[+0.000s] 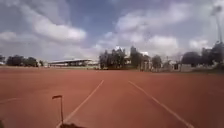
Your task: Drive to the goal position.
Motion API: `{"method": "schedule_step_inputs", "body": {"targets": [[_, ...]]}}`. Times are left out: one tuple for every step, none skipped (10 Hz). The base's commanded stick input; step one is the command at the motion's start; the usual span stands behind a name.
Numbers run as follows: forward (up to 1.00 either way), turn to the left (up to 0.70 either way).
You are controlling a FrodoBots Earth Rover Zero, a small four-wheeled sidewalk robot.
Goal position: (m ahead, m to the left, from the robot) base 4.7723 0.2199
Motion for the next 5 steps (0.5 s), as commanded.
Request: {"method": "schedule_step_inputs", "body": {"targets": [[0.7, 0.0], [0.7, 0.0], [0.7, 0.0], [0.7, 0.0], [0.7, 0.0]]}}
